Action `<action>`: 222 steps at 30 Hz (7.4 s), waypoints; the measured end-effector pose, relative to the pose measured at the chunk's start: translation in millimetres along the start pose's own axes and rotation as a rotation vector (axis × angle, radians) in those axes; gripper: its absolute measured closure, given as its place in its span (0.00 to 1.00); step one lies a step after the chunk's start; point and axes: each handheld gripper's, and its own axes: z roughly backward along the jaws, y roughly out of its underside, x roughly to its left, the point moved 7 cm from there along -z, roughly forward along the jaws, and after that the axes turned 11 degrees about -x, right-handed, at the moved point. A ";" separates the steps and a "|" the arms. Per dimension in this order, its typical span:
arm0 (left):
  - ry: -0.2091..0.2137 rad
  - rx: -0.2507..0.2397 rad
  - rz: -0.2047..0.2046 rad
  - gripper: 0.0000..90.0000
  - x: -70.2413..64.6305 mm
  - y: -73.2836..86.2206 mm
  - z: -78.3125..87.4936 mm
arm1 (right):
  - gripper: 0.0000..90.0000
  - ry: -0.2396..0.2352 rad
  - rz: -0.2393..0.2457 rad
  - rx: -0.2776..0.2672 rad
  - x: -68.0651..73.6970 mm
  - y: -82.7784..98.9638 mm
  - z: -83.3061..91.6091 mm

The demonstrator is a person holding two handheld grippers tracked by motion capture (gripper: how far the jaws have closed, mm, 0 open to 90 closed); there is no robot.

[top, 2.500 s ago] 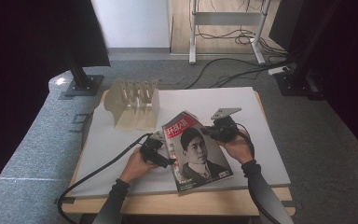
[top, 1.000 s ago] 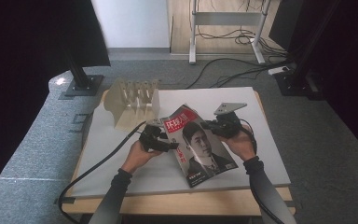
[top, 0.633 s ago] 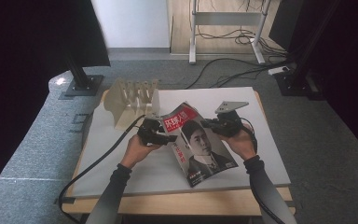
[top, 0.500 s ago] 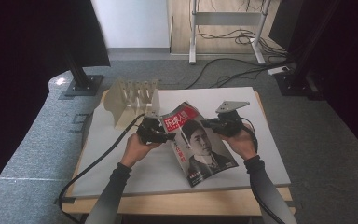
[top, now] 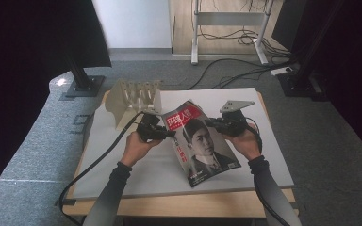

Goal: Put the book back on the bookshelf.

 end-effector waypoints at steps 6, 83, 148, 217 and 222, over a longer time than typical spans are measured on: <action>0.001 -0.026 -0.006 0.83 -5.1 -10.6 10.9 | 0.95 0.017 0.002 0.003 -5.3 -0.4 0.7; -0.081 -0.175 -0.210 0.97 -11.4 -51.3 58.6 | 0.29 0.209 -0.069 0.066 -43.3 108.3 24.9; -0.448 -0.274 0.065 0.97 74.9 -7.8 236.4 | 0.01 0.292 -0.142 0.223 -40.0 187.2 18.6; -0.573 -0.368 0.121 0.92 152.4 -3.4 174.0 | 0.02 0.289 -0.141 0.224 -39.7 187.2 18.9; -0.571 -0.359 0.129 0.67 153.9 -2.5 178.8 | 0.02 0.288 -0.138 0.223 -39.5 186.8 19.0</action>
